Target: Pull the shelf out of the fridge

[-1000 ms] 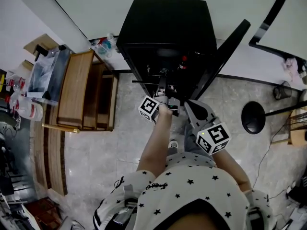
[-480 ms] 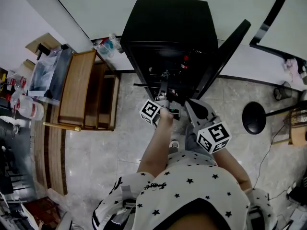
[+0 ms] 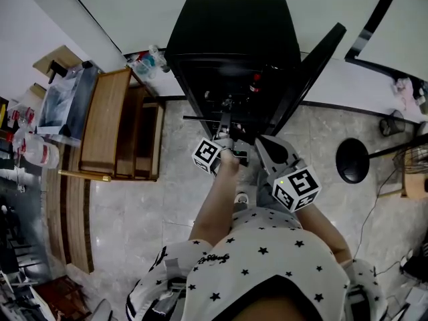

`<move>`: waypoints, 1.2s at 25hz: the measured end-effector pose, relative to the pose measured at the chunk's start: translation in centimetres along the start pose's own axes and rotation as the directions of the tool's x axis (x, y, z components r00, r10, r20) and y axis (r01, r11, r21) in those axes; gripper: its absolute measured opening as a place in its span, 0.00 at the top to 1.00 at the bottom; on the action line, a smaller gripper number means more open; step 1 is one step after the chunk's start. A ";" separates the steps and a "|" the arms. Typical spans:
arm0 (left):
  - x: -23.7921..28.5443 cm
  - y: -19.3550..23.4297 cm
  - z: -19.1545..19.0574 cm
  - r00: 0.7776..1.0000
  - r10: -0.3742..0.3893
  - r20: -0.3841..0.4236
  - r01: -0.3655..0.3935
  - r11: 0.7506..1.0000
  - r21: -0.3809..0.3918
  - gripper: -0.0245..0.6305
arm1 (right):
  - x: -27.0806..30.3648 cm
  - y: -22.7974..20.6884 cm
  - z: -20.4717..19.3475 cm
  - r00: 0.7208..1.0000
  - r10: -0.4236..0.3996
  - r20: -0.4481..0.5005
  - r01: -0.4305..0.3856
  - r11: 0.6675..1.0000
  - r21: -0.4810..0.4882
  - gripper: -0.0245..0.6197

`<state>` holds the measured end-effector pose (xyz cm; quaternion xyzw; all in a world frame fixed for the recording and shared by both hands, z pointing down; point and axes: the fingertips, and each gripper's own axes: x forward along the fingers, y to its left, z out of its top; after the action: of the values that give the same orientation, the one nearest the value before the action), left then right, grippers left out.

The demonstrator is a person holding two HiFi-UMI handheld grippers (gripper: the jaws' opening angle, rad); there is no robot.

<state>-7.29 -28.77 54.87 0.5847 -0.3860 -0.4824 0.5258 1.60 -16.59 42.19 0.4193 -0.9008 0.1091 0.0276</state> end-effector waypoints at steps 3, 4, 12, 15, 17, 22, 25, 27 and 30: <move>-0.1 0.0 -0.1 1.000 0.001 -0.001 -0.001 1.000 -0.004 0.92 | -0.1 0.0 0.0 1.000 -0.002 0.000 0.002 1.000 -0.001 0.97; -0.1 0.0 -0.1 1.000 0.000 -0.001 0.000 1.000 -0.005 0.92 | -0.2 0.0 0.0 1.000 -0.002 0.000 0.002 1.000 -0.001 0.97; -0.2 -0.1 -0.1 1.000 -0.001 -0.001 0.001 1.000 -0.003 0.92 | -0.2 0.1 -0.1 1.000 -0.003 -0.005 0.003 1.000 -0.011 0.97; -0.1 -0.1 -0.1 1.000 0.001 -0.002 -0.001 1.000 -0.003 0.92 | -0.3 0.1 -0.2 1.000 -0.005 -0.014 0.004 1.000 -0.030 0.97; -0.1 -0.1 -0.2 1.000 0.004 -0.003 -0.004 1.000 -0.007 0.92 | -0.3 0.0 -0.1 1.000 -0.013 -0.011 0.013 1.000 -0.028 0.97; -0.2 -0.2 0.0 1.000 0.006 -0.001 -0.006 1.000 -0.008 0.92 | -0.3 -0.1 -0.1 1.000 -0.027 -0.011 0.026 0.999 -0.030 0.97; -0.1 -0.1 -0.1 1.000 0.008 -0.001 -0.008 1.000 -0.011 0.92 | -0.3 -0.2 -0.2 0.999 -0.031 -0.013 0.030 0.999 -0.027 0.97; -0.1 -0.1 -0.1 1.000 0.010 -0.001 -0.010 1.000 -0.010 0.92 | -0.3 -0.2 -0.2 0.999 -0.031 -0.011 0.031 0.999 -0.026 0.97; -0.2 0.0 -0.1 1.000 0.012 -0.003 -0.012 1.000 -0.012 0.93 | -0.2 -0.2 -0.3 0.999 -0.032 -0.008 0.032 0.999 -0.025 0.97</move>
<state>-7.23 -28.55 54.90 0.5798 -0.3862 -0.4806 0.5327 1.89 -16.49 42.45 0.4327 -0.8952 0.0993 0.0385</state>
